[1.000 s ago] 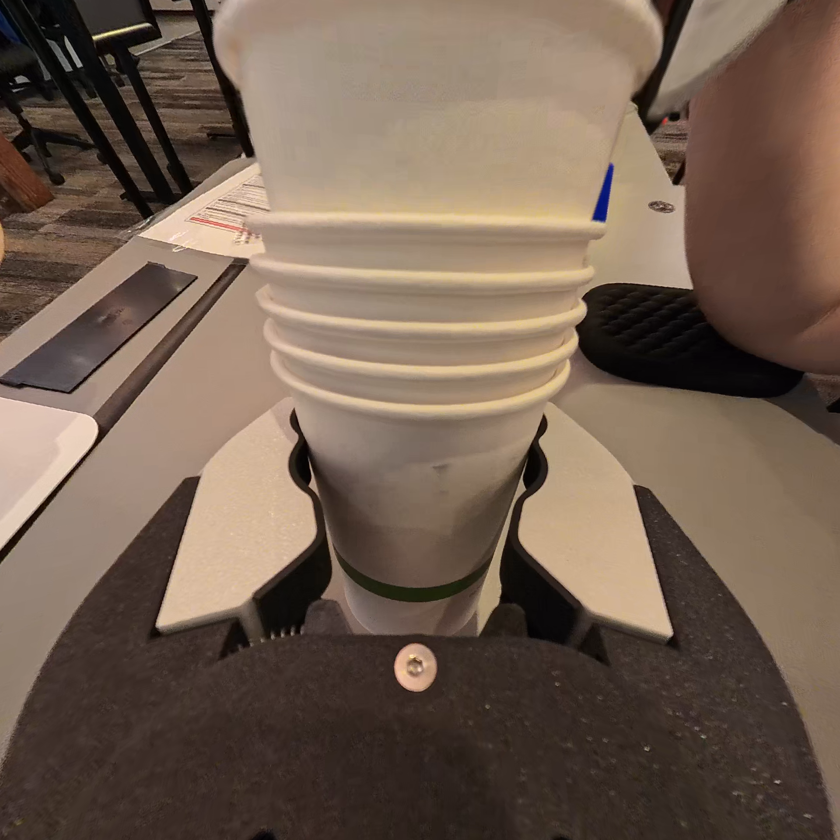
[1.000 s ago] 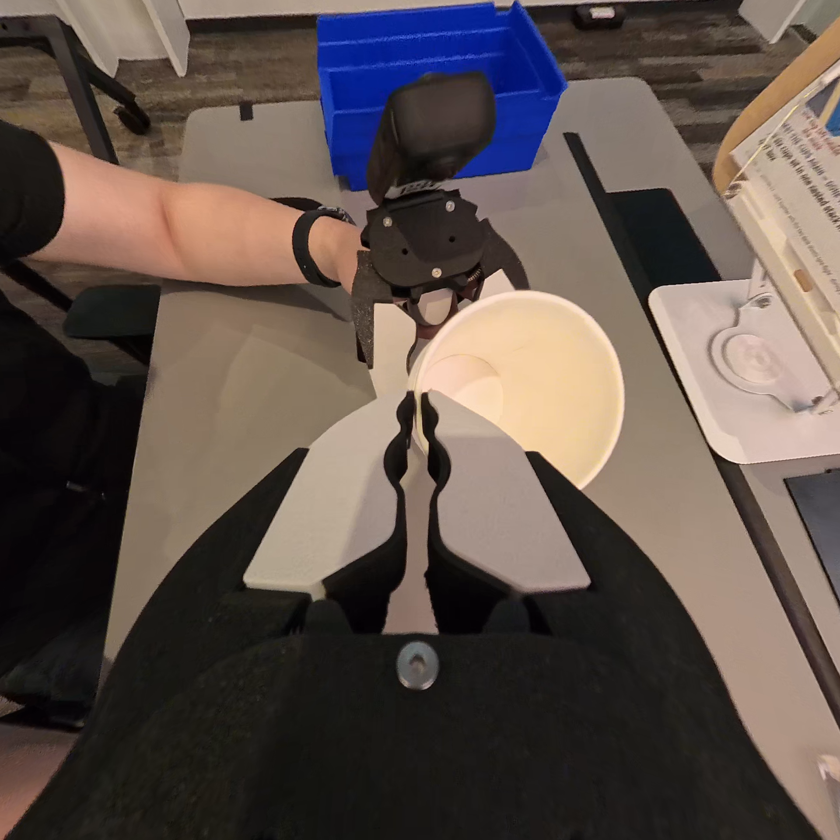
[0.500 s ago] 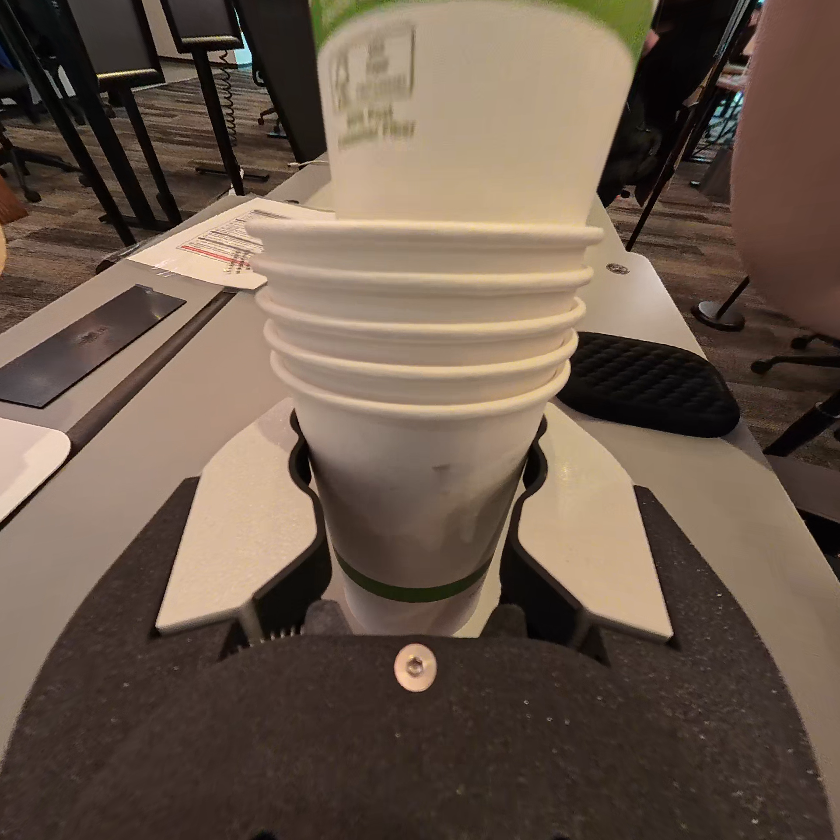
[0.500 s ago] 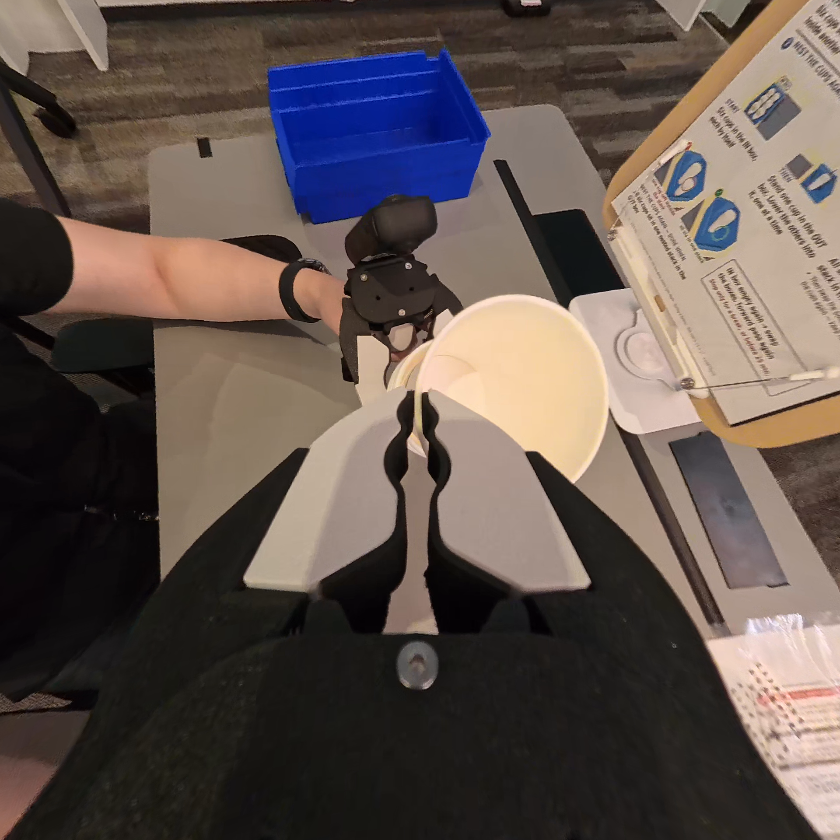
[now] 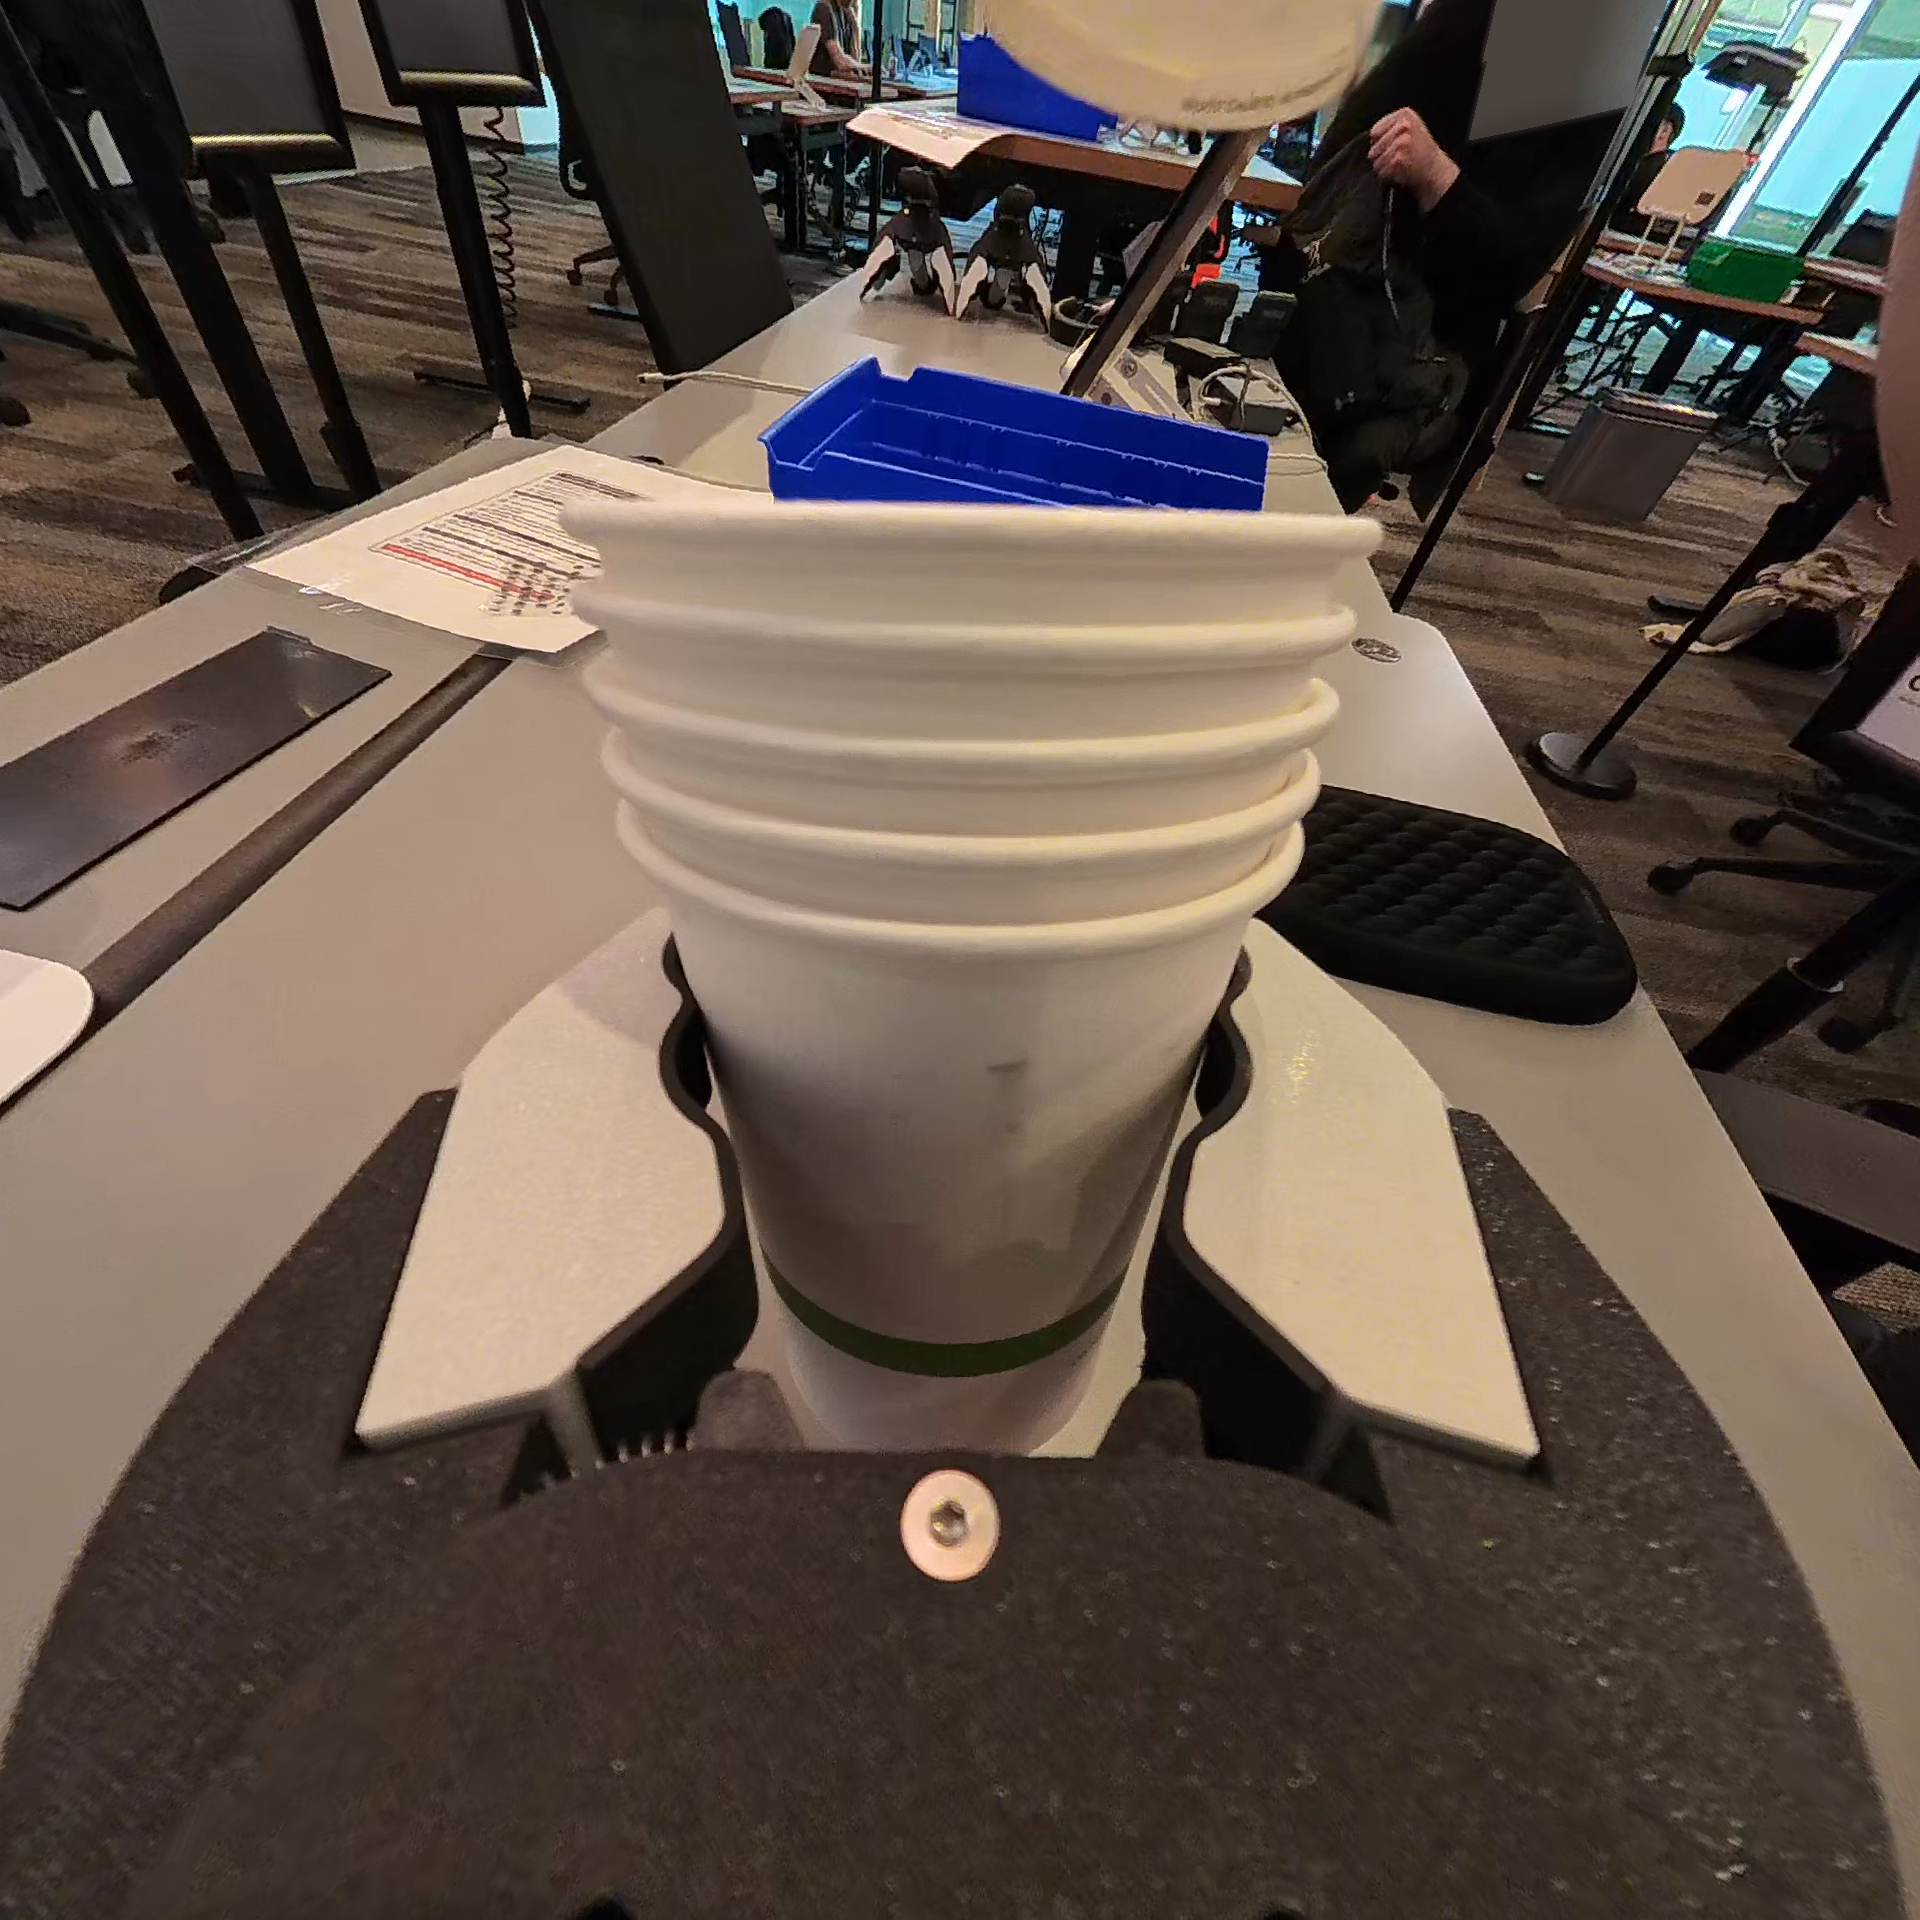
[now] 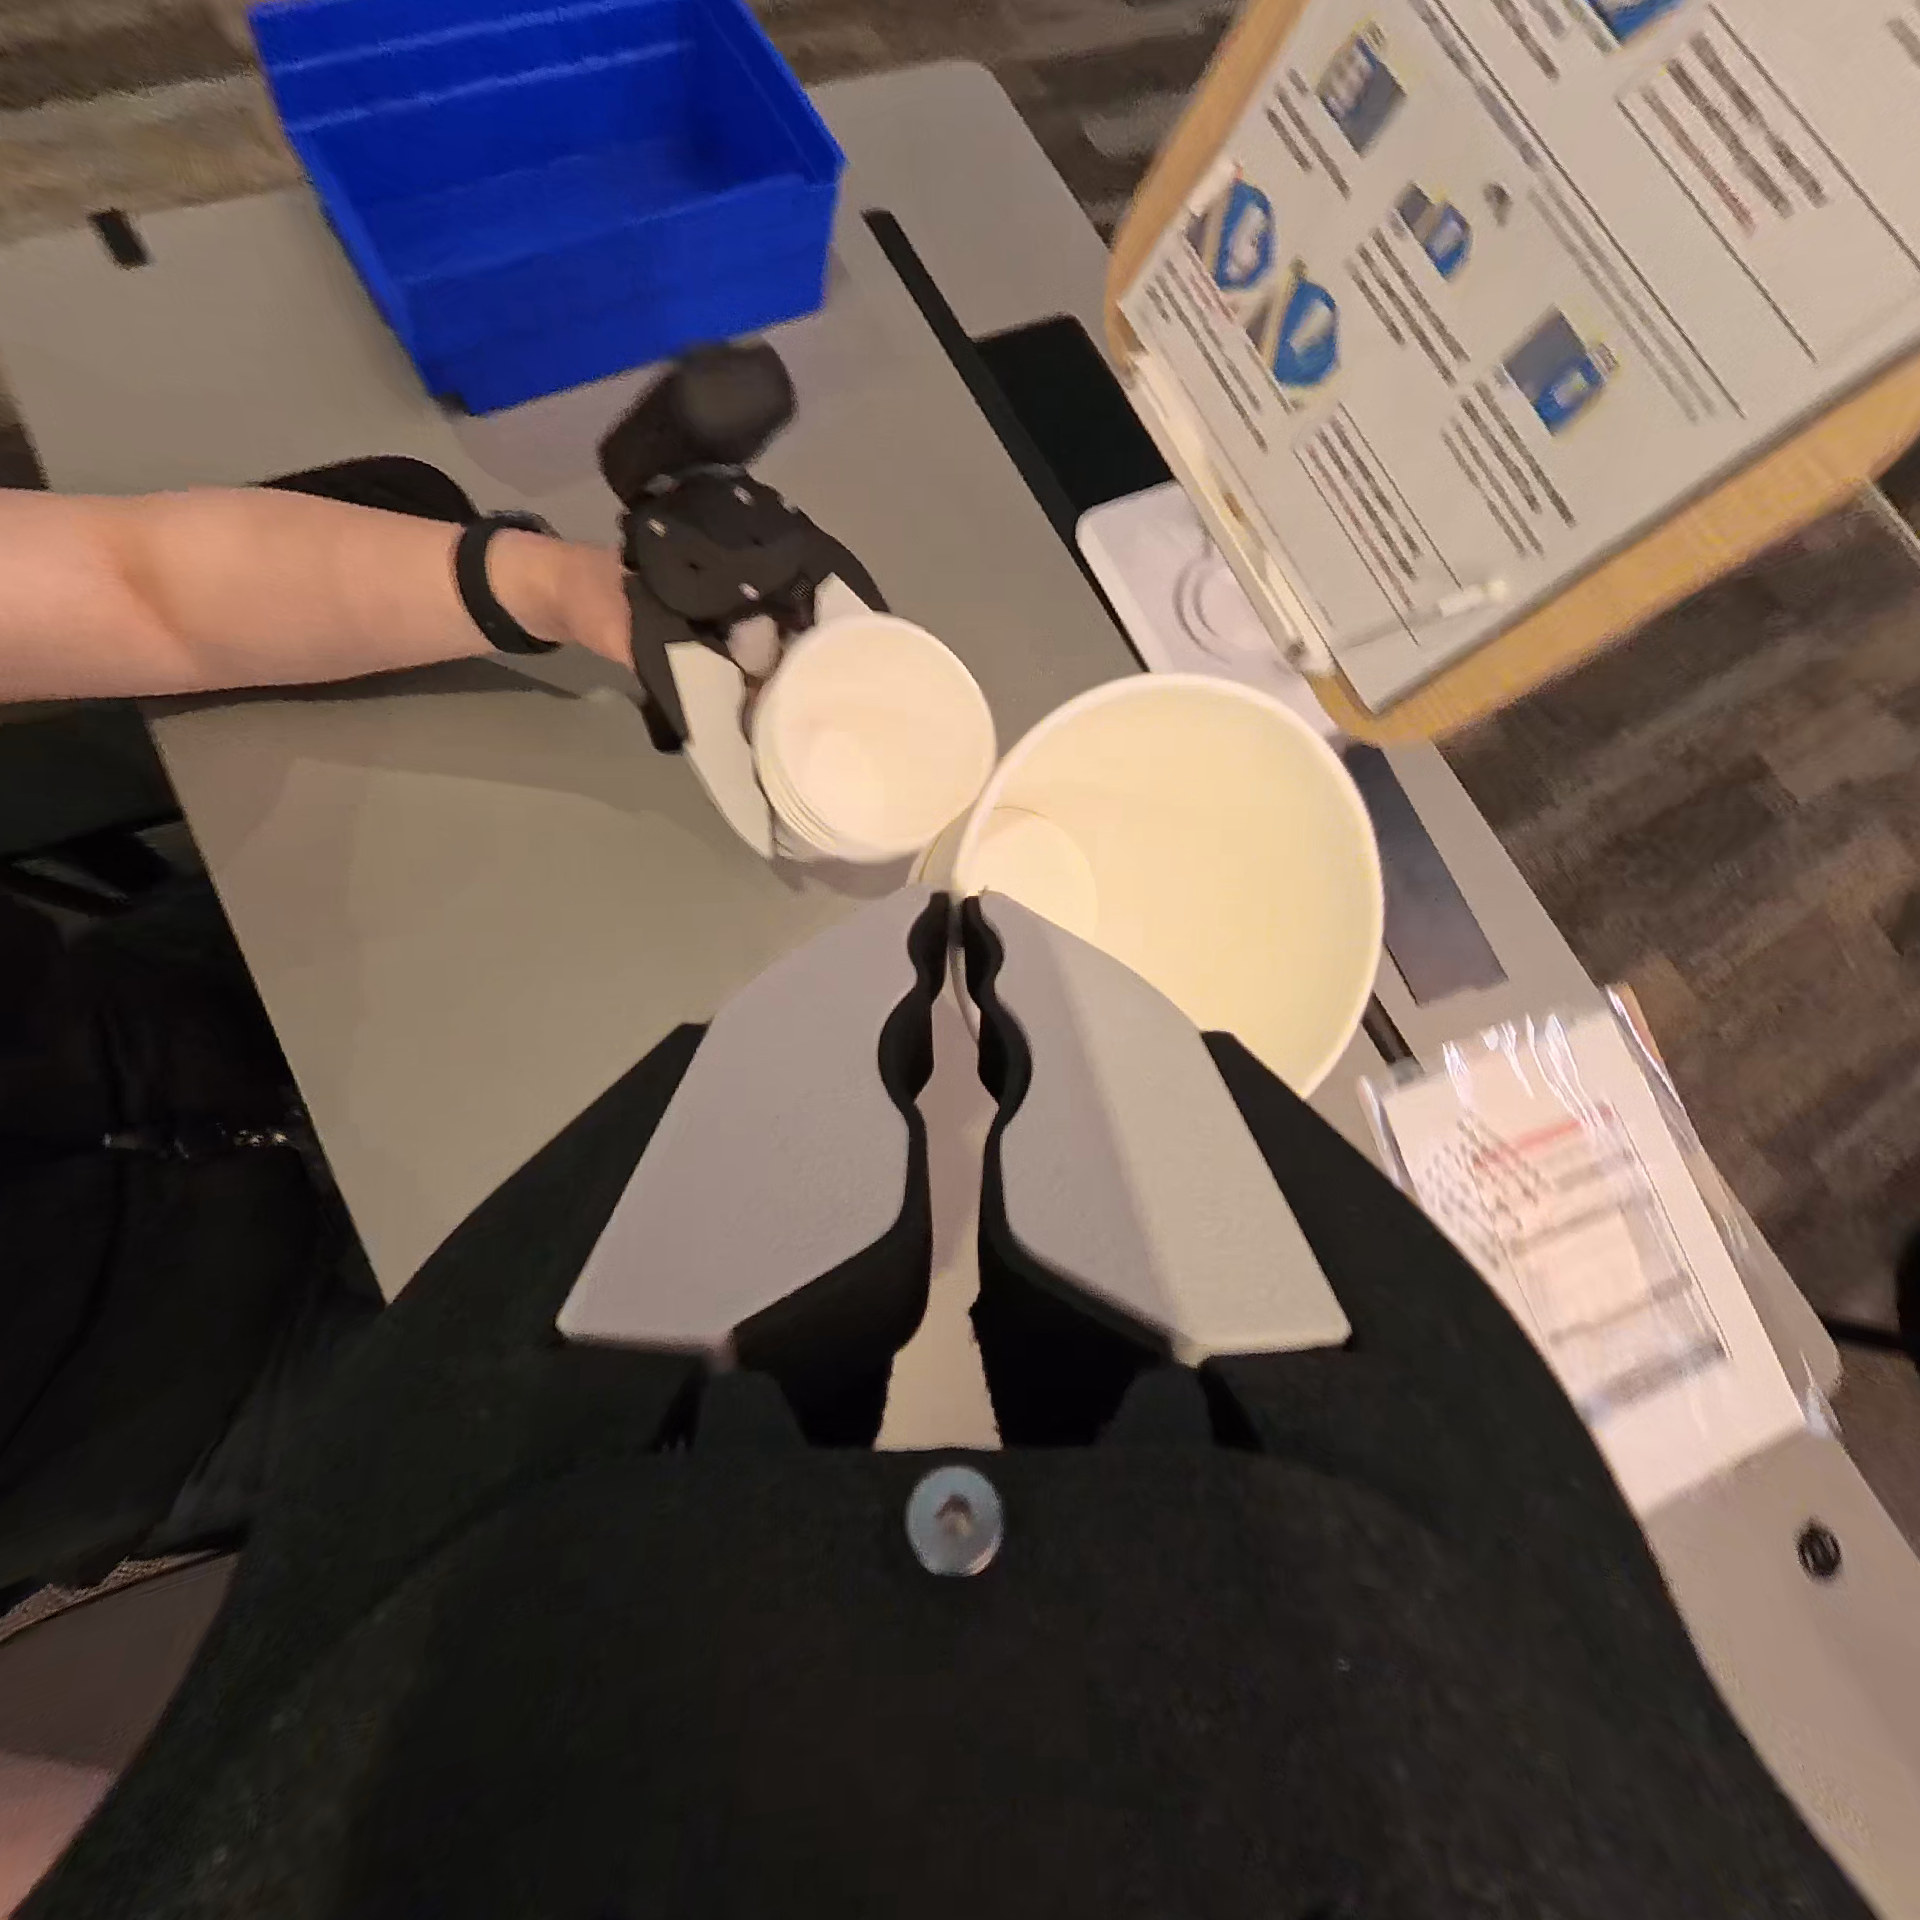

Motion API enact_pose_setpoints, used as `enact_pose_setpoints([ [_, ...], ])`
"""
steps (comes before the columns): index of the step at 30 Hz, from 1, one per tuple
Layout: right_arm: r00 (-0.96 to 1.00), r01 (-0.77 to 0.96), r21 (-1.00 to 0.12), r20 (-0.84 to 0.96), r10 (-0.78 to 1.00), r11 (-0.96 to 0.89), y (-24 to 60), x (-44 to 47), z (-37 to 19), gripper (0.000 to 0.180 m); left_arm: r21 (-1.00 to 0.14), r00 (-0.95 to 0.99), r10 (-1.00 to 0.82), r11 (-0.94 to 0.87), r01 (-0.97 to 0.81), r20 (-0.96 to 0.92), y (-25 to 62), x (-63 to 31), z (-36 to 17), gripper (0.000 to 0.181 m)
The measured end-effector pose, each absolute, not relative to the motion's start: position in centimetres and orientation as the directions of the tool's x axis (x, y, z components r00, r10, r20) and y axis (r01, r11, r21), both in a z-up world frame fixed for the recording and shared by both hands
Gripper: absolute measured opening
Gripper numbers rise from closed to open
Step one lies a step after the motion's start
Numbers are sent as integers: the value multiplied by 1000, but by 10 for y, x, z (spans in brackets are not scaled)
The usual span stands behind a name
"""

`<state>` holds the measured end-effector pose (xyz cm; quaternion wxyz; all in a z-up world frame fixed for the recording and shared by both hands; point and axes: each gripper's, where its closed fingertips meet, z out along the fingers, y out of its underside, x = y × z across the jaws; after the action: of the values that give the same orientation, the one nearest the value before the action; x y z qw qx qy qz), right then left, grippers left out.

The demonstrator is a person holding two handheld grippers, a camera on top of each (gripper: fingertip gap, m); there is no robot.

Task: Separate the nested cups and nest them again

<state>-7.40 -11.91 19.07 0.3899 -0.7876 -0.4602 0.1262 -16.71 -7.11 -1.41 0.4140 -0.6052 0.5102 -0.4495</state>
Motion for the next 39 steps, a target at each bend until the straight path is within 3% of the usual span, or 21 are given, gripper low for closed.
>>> enact_pose_setpoints([
  [8, 882, 448, -633, 199, 427, -631, -70, 119, 146, 2, -961, 77, -990, -137, -240, 121, -69, -169, -11, 93],
  [14, 951, 308, -573, 177, 252, -760, -47, 209, 68, 2, -960, 78, -989, -144, -239, 129, -68, -170, -11, 93],
  [24, 939, 342, -464, 149, 309, -817, -28, 211, -35, 2, -954, 71, -990, -136, -266, 121, -70, -166, -18, 93],
  [39, 911, 407, -444, 142, 386, -798, -19, 190, -53, 2, -954, 74, -991, -126, -272, 110, -70, -166, -18, 93],
])
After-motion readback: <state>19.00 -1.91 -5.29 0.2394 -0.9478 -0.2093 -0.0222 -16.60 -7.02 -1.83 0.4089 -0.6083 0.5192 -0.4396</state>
